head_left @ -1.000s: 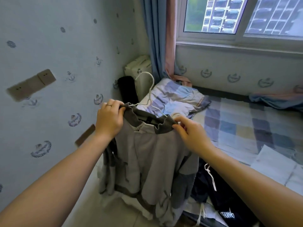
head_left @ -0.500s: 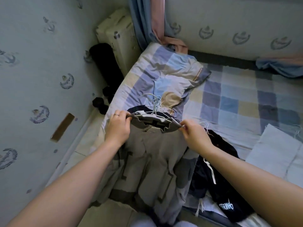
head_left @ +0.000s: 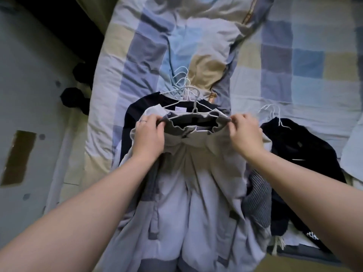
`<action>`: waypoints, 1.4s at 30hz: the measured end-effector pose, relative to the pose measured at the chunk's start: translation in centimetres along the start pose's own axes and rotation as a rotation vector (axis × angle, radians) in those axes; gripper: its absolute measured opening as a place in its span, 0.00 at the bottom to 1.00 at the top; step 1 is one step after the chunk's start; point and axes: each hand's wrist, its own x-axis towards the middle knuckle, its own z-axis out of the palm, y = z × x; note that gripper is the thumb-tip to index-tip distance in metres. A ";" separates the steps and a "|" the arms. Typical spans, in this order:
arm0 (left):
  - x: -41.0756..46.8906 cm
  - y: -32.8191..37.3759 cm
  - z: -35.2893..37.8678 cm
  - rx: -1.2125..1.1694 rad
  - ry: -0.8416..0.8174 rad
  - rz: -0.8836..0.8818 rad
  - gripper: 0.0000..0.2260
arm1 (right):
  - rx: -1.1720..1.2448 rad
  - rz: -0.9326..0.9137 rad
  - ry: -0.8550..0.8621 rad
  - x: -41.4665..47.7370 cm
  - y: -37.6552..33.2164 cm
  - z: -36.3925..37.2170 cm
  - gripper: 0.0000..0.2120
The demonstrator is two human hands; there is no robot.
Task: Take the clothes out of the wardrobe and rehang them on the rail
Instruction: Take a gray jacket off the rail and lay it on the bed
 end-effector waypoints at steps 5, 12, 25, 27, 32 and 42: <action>5.5 -2.2 4.5 -0.006 0.004 0.024 0.13 | 0.090 0.043 -0.050 5.9 1.5 6.1 0.09; 9.2 -3.8 7.3 0.039 -0.112 0.062 0.25 | 0.173 0.073 -0.068 9.5 2.1 8.4 0.19; -3.8 3.6 0.3 0.187 -0.225 -0.079 0.30 | -0.142 -0.185 -0.237 -1.5 1.0 -3.4 0.28; -6.6 5.5 -1.3 0.141 -0.205 -0.159 0.30 | -0.193 -0.231 -0.232 -3.8 1.1 -5.8 0.29; -14.1 9.4 -4.7 0.146 -0.194 -0.231 0.31 | -0.297 -0.352 -0.278 -9.3 1.6 -11.7 0.29; -29.3 13.9 -10.4 0.096 -0.070 -0.407 0.33 | -0.293 -0.614 -0.403 -20.6 -0.3 -17.4 0.30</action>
